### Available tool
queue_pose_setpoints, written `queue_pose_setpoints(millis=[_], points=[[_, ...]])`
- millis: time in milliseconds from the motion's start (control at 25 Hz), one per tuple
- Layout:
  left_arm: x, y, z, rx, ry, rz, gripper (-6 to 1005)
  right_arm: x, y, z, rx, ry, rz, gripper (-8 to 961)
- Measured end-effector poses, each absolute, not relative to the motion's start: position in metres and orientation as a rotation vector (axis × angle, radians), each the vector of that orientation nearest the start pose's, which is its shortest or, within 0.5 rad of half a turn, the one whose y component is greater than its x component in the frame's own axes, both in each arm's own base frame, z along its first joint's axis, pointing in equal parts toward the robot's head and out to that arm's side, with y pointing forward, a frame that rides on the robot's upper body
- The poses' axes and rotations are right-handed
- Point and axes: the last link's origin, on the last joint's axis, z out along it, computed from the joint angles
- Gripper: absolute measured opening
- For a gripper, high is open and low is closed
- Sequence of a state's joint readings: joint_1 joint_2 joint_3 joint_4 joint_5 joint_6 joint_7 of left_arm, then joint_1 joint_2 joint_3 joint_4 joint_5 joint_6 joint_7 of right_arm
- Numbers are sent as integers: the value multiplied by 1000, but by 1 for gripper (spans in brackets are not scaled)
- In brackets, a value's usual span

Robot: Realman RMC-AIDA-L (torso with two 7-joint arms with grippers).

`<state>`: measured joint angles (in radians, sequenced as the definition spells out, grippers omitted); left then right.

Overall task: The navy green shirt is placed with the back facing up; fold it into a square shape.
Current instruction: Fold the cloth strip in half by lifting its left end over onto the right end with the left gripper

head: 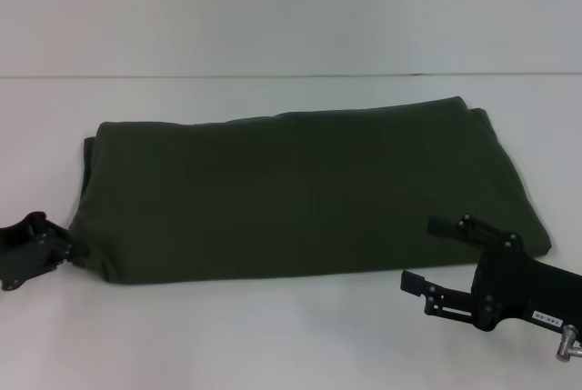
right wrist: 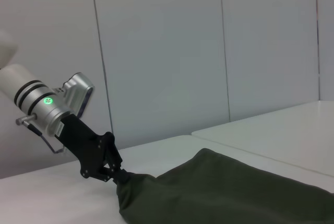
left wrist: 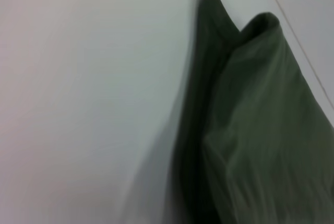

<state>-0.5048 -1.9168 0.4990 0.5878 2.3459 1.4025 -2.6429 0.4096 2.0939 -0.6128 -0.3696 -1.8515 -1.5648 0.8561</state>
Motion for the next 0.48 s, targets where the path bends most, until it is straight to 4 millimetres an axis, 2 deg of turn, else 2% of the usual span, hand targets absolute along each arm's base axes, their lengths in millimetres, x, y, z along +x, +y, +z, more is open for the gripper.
queue_pose_setpoints(millis=[480], points=[[-378, 315, 89, 2032, 2769, 706, 15, 296, 278, -31, -2529, 420, 891, 915]])
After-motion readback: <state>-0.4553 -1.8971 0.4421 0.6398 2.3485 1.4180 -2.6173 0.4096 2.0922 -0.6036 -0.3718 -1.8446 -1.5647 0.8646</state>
